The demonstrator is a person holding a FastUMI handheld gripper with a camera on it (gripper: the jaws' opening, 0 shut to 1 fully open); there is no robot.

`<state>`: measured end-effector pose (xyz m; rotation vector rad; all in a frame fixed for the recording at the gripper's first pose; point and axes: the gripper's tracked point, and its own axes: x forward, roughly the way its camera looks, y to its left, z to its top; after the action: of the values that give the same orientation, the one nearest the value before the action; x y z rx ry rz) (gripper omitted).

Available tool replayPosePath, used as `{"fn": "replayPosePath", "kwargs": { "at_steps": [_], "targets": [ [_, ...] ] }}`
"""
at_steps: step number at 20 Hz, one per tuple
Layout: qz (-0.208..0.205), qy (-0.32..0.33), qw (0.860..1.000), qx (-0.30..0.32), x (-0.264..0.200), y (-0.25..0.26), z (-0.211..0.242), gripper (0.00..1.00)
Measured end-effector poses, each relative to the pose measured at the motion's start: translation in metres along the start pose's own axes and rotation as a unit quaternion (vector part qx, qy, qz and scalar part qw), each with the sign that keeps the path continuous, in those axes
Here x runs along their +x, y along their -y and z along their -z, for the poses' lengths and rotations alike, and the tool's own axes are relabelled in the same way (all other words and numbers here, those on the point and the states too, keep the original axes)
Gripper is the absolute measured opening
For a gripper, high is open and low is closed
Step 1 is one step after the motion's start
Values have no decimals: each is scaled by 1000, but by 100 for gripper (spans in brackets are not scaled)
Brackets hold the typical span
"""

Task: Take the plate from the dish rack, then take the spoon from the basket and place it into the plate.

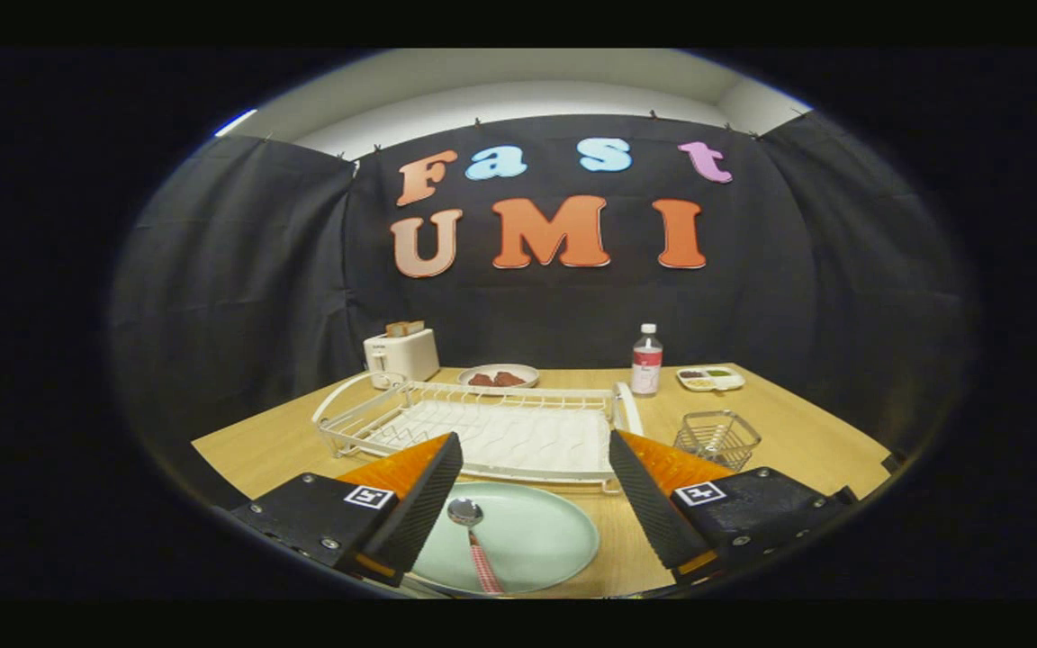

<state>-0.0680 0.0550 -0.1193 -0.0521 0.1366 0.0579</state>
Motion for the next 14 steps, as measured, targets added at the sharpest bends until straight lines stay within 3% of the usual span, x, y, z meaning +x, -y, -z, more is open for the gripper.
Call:
{"fn": "replayPosePath", "kwargs": {
  "at_steps": [14],
  "targets": [
    [88,26,996,-2,-35,103,-56,97]
  ]
}}
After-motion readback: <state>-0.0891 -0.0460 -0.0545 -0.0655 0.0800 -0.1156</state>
